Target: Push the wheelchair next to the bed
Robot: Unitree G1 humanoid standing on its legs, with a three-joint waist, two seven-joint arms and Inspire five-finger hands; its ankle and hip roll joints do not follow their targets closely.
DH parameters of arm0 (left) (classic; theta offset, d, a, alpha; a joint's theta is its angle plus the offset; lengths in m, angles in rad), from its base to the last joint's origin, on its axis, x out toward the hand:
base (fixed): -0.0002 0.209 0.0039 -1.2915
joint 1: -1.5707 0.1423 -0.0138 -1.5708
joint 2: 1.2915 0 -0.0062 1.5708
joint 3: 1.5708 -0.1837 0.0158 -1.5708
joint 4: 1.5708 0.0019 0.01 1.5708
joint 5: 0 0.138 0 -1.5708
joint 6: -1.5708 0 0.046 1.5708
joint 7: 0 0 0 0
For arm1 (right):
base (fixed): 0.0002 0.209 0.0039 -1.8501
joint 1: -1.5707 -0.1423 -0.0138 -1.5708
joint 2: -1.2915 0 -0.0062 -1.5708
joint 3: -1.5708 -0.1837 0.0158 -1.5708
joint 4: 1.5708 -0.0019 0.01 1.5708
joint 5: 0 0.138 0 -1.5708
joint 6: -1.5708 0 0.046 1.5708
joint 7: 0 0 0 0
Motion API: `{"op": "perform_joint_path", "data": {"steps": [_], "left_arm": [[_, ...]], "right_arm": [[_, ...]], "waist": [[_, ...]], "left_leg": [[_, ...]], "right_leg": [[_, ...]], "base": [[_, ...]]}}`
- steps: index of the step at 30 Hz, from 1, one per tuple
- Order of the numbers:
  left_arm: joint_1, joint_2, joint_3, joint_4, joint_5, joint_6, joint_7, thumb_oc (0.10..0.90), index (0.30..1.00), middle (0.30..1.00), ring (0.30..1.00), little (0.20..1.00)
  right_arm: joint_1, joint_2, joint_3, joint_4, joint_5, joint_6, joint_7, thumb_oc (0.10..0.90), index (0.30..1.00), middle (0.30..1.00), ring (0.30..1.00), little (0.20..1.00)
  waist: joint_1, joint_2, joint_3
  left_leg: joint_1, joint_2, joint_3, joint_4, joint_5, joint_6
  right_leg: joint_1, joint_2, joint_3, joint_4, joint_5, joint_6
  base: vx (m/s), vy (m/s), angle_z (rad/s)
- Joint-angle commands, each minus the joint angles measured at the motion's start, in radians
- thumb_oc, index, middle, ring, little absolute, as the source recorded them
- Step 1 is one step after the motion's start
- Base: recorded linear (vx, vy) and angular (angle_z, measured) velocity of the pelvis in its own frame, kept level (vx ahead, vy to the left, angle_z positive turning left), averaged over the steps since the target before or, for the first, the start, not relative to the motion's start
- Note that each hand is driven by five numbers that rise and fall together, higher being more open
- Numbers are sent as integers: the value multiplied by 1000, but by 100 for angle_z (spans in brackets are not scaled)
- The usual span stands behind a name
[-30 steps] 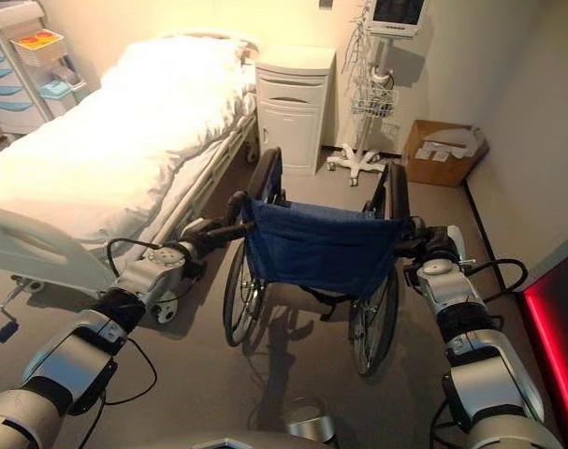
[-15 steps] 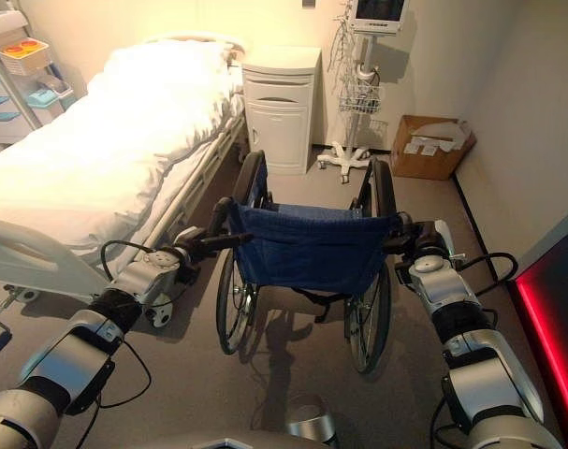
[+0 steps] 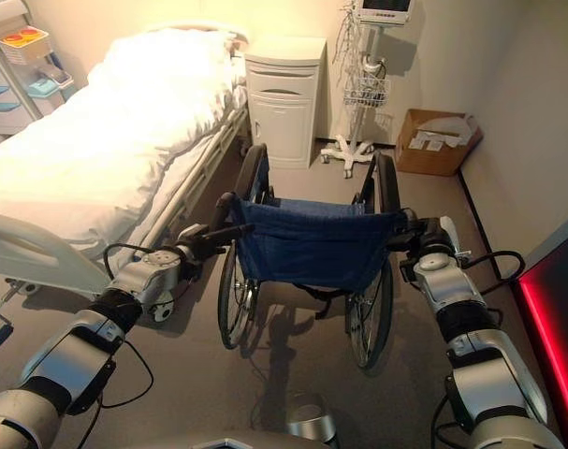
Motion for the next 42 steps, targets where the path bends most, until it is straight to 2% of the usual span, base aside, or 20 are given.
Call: {"op": "perform_joint_path", "data": {"steps": [1, 5, 7, 8, 9, 14, 19, 20, 21, 22, 24, 27, 31, 33, 34, 35, 36, 38, 40, 42], "left_arm": [[-100, -90, 20, -120, -22, -112, -81, 400, 300, 300, 300, 300], [-93, -86, -10, -145, -7, -76, -131, 400, 300, 300, 300, 300], [-93, -82, -19, -159, -21, -64, -143, 400, 300, 300, 300, 300], [-87, -75, -26, -178, -31, -55, -155, 400, 300, 300, 300, 300], [-85, -70, -28, -188, -36, -50, -163, 400, 300, 300, 300, 300], [-89, -42, -34, -242, -75, -22, -184, 400, 300, 300, 300, 300], [-94, -5, -41, -362, -132, 41, -127, 400, 300, 300, 300, 300], [-88, 14, -48, -398, -154, 55, -109, 400, 300, 300, 300, 300], [-87, 16, -48, -401, -156, 56, -107, 400, 300, 300, 300, 300], [-67, 39, -55, -428, -150, 55, -108, 400, 300, 300, 300, 300], [-45, 71, -61, -455, -129, 60, -110, 400, 300, 300, 300, 300], [-26, 96, -46, -454, -108, 64, -111, 400, 300, 300, 300, 300], [-53, 85, -28, -357, -102, 33, -95, 400, 300, 300, 300, 300], [-66, 81, -27, -333, -70, 23, -98, 400, 300, 300, 300, 300], [-88, 86, -31, -299, 44, -6, -103, 400, 300, 300, 300, 300], [-98, 96, -36, -289, 49, -6, -97, 400, 300, 300, 300, 300], [-98, 95, -37, -288, 49, -6, -97, 400, 300, 300, 300, 300], [-107, 107, -20, -253, 47, 7, -94, 400, 300, 300, 300, 300], [-108, 95, -9, -218, 54, -4, -93, 400, 300, 300, 300, 300], [-111, 79, 0, -188, 50, -11, -87, 400, 300, 300, 300, 300]], "right_arm": [[-74, 158, 102, -154, -11, -146, 184, 400, 300, 300, 300, 300], [-142, 137, 121, -126, -1, -116, 168, 400, 300, 300, 300, 300], [-167, 127, 132, -111, 3, -109, 173, 400, 300, 300, 300, 300], [-187, 116, 143, -102, 15, -102, 167, 400, 300, 300, 300, 300], [-197, 109, 147, -99, 20, -100, 169, 400, 300, 300, 300, 300], [-244, 87, 170, -74, 35, -87, 158, 400, 300, 300, 300, 300], [-277, 117, 178, -45, 53, -78, 107, 400, 300, 300, 300, 300], [-268, 124, 178, -46, 54, -83, 93, 400, 300, 300, 300, 300], [-267, 124, 178, -46, 53, -83, 93, 400, 300, 300, 300, 300], [-242, 118, 175, -46, 45, -105, 99, 400, 300, 300, 300, 300], [-221, 98, 168, -34, 49, -132, 121, 400, 300, 300, 300, 300], [-221, 82, 163, 10, 59, -168, 160, 400, 300, 300, 300, 300], [-209, 99, 152, 57, 40, -194, 174, 400, 300, 300, 300, 300], [-204, 102, 149, 60, 46, -198, 169, 400, 300, 300, 300, 300], [-191, 105, 144, 51, 41, -205, 171, 400, 300, 300, 300, 300], [-179, 100, 141, 29, 46, -202, 171, 400, 300, 300, 300, 300], [-178, 100, 141, 29, 47, -202, 171, 400, 300, 300, 300, 300], [-143, 91, 129, -23, 50, -196, 178, 400, 300, 300, 300, 300], [-149, 102, 129, -18, 43, -198, 183, 400, 300, 300, 300, 300], [-177, 115, 133, -9, 40, -186, 186, 400, 300, 300, 300, 300]], "waist": [[65, 35, -34], [88, 39, -51], [96, 42, -54], [107, 45, -53], [114, 42, -51], [153, 29, -39], [201, 57, -25], [219, 76, -18], [222, 77, -19], [248, 96, -18], [274, 105, -25], [294, 92, -41], [309, 67, -76], [310, 60, -83], [309, 51, -85], [306, 62, -84], [306, 52, -84], [295, 77, -75], [287, 83, -70], [276, 87, -66]], "left_leg": [[87, -28, 82, 147, -203, 46], [66, -6, 81, 234, -219, 17], [44, 12, 77, 299, -176, -13], [8, 40, 71, 391, -95, -52], [-18, 53, 65, 451, -60, -68], [-155, 70, 31, 637, -34, -76], [-184, 38, 44, 371, -10, -70], [-230, 37, 73, 237, 44, -84], [-234, 37, 75, 225, 51, -85], [-285, 40, 75, 108, 127, -99], [-316, 45, 65, 19, 202, -115], [-316, 31, 76, 45, 165, -91], [-293, -11, 93, 103, 55, -36], [-289, -28, 91, 108, 41, -21], [-278, -57, 77, 116, 22, 0], [-274, -56, 72, 116, 33, 12], [-268, -71, 62, 119, 15, 7], [-227, -82, 26, 121, 2, 34], [-194, -89, 24, 120, -14, 41], [-159, -91, 26, 110, -23, 44]], "right_leg": [[-127, 65, -38, 46, 116, -8], [-90, 80, -56, 29, 55, -54], [-73, 95, -60, 18, 41, -76], [-50, 108, -66, 5, 26, -102], [-35, 110, -67, -3, 20, -113], [14, 98, -55, -22, 5, -132], [70, 123, -50, -41, -19, -105], [114, 150, -52, -59, -34, -102], [116, 153, -51, -64, -31, -103], [170, 178, -45, -90, -44, -98], [234, 192, -27, -121, -62, -97], [271, 163, -29, -134, -85, -84], [294, 83, -75, -83, -114, -38], [281, 62, -83, -42, -88, -18], [250, 17, -90, 64, -19, 11], [214, 6, -88, 134, 43, 9], [218, -6, -79, 146, 26, 21], [126, -46, -59, 387, 135, 10], [84, -68, -63, 409, 148, 2], [51, -64, -78, 335, 121, -11]], "base": [[-7, -47, 3], [-1, -39, 7], [23, -45, 6], [37, -56, 2], [36, -61, 8], [42, -6, 23], [143, 112, -13], [174, 106, 4], [311, 146, 15], [284, 110, 4], [366, 142, -25], [292, 168, -64], [279, 186, -87], [192, 174, -18], [171, 204, 32], [216, 205, 39], [165, 197, 30], [237, 215, 12], [244, 87, 42], [251, -24, 36]]}}
